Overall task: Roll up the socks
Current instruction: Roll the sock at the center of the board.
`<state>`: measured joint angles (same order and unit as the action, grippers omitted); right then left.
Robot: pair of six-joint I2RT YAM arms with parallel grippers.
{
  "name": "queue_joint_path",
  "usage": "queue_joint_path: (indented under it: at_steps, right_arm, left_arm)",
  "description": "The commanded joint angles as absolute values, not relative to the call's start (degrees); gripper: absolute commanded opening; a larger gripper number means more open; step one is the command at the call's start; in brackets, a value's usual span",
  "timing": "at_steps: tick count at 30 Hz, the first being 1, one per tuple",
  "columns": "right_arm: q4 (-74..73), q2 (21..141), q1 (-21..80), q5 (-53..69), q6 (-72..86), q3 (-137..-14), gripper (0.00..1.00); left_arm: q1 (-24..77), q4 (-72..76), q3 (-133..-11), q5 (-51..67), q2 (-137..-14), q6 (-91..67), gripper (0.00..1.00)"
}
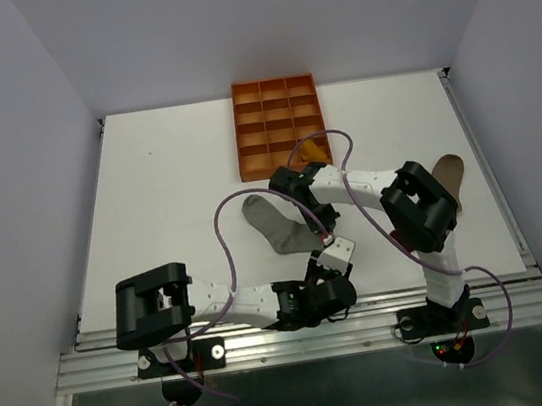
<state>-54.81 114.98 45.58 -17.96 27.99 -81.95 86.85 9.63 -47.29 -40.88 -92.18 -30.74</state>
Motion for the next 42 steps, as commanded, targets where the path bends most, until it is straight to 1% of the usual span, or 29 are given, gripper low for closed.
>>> queue_joint_path:
  at_steps: [1,5,10,15,24,27,28,30,33,36,37,38,39,40,41,42]
  right_arm:
    - [-44.56,118.48,45.80,-3.78,30.32,-78.49,0.02]
    - [-43.86,118.39,45.79,-1.68,30.50,-77.17,0.02]
    - [-43.42,119.09,45.79,-0.44,30.85,-76.82,0.02]
    - [-43.42,119.62,45.26,0.69,30.76,-76.81,0.02]
    - [-42.89,120.06,44.74,2.46,30.76,-76.55,0.02]
    - [-42.72,119.80,44.21,2.72,30.85,-76.20,0.02]
    - [-42.54,119.71,44.21,2.90,30.94,-76.03,0.02]
    - [-42.63,119.53,43.60,2.81,31.02,-75.94,0.03]
    - [-42.28,118.74,43.59,3.16,31.11,-75.68,0.03]
    - [-41.92,117.60,43.59,3.16,31.29,-74.97,0.03]
    - [-41.92,117.51,43.59,3.08,31.38,-74.88,0.04]
    - [-41.75,117.25,43.59,3.16,31.46,-74.62,0.05]
    - [-41.57,117.07,43.59,3.08,31.55,-74.45,0.08]
    - [-41.49,116.90,43.59,2.99,31.90,-74.27,0.10]
    - [-41.40,116.20,43.07,2.38,32.17,-74.18,0.17]
    - [-41.22,115.76,43.07,2.29,32.25,-74.09,0.20]
  left_arm:
    - [85.79,11.69,-49.30,-47.72,-94.56,-28.64,0.52]
    - [82.62,11.43,-49.83,-46.59,-96.94,-30.94,0.52]
    - [80.69,14.06,-51.50,-45.71,-99.93,-27.60,0.53]
    - [76.65,18.97,-49.31,-39.30,-99.05,-26.81,0.54]
    - [72.87,20.04,-49.39,-36.31,-100.81,-26.19,0.54]
    - [71.81,19.60,-49.57,-34.98,-101.60,-26.72,0.49]
    - [71.46,19.60,-49.40,-33.76,-101.60,-26.54,0.46]
    - [71.46,19.69,-49.31,-33.31,-101.60,-26.02,0.45]
    - [70.50,16.80,-50.01,-34.01,-102.65,-27.68,0.36]
    - [68.56,13.45,-50.71,-33.31,-104.32,-29.70,0.36]
    - [68.21,13.01,-50.36,-33.22,-104.41,-30.06,0.32]
    - [67.77,13.09,-50.10,-32.61,-104.15,-30.23,0.26]
    - [67.42,13.10,-50.01,-32.35,-103.89,-30.23,0.15]
    - [66.89,13.36,-49.57,-32.17,-103.28,-30.23,0.00]
    - [66.62,13.45,-49.31,-31.56,-103.10,-30.23,0.00]
    - [66.36,13.45,-49.13,-31.20,-103.01,-30.50,0.00]
